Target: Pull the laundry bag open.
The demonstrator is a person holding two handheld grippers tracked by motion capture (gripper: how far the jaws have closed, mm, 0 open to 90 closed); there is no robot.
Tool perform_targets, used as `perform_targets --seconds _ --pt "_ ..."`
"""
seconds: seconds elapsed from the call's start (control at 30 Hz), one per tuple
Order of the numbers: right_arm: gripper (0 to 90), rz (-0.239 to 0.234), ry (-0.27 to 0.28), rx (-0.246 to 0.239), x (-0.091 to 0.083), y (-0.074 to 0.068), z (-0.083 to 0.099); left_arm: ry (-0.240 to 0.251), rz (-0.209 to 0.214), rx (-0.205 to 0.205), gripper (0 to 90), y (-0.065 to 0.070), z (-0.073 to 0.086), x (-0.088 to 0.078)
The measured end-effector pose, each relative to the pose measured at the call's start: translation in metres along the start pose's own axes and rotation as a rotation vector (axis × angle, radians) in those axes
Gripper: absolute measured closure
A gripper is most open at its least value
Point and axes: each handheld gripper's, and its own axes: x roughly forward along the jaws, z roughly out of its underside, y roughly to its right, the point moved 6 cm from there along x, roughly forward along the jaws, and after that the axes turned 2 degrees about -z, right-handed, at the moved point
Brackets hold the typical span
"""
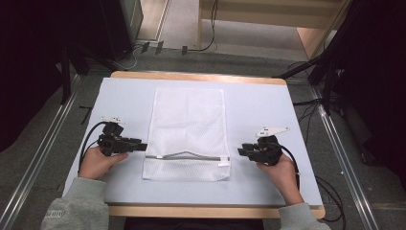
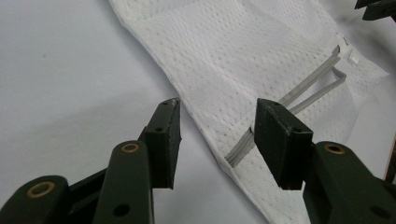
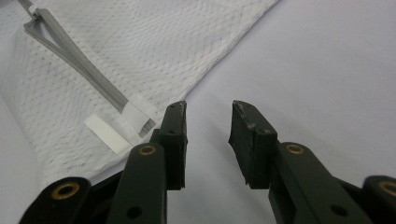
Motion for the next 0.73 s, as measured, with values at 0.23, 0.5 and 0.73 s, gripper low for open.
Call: perform_targets --seconds 0.23,0.5,0.73 --pt "66.3 0.003 -0.002 0.002 0.0002 0.0017 0.0007 -0.005 -0.005 -0.003 50.4 -0.0007 0.0004 0.0007" --pt "64.2 0.003 -0.007 0.004 0.0010 0.0018 0.0008 -0.005 -0.006 -0.005 48.8 -0.0012 0.0004 0.0005" --pt "60.5 0.004 -0.004 0.012 0.0019 0.0029 0.0007 -0.005 -0.005 -0.005 48.3 -0.0014 0.0003 0.0007"
